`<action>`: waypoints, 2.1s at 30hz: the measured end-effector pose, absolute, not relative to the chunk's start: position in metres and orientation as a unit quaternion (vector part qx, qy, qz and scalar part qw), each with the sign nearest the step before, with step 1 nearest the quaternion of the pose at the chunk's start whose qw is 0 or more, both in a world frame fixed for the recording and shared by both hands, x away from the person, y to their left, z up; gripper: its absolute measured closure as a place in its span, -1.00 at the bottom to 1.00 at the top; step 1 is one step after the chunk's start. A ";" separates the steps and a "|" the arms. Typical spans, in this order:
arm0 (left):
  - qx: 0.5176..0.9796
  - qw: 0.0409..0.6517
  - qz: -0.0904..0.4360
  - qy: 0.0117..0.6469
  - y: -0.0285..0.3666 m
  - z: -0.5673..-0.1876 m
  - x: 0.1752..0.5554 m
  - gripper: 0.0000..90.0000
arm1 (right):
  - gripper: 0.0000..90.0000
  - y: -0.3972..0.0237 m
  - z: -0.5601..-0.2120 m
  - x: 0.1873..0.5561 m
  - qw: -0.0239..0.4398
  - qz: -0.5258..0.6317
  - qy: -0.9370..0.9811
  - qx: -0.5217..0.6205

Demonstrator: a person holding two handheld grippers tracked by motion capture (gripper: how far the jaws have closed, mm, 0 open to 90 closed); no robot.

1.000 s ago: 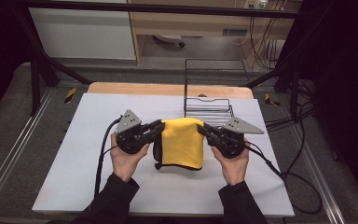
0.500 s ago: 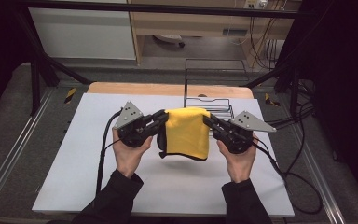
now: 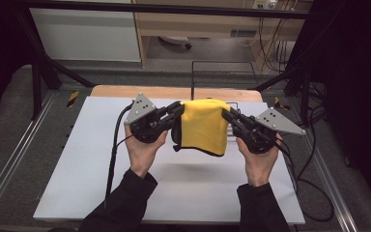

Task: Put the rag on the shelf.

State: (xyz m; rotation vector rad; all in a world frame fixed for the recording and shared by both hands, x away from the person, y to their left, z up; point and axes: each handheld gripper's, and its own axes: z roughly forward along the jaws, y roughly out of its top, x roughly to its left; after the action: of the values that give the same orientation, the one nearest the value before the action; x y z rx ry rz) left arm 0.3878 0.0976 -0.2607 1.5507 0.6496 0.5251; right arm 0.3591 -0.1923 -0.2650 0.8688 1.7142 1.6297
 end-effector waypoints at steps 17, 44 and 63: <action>0.658 0.666 0.231 0.264 0.064 -0.224 0.406 0.76 | 0.85 -0.218 -0.230 0.362 0.350 0.633 0.606 0.332; 0.631 0.689 0.261 0.243 0.038 -0.162 0.431 0.76 | 0.85 -0.235 -0.172 0.385 0.402 0.645 0.565 0.320; 0.614 0.698 0.280 0.239 0.037 -0.122 0.452 0.76 | 0.85 -0.234 -0.131 0.409 0.423 0.646 0.555 0.310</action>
State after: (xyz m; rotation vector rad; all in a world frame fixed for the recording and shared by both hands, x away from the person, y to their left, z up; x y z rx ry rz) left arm 0.4517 0.0374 -0.1216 1.3698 0.5321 0.6239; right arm 0.4090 -0.2338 -0.1315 0.7754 1.3891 1.6170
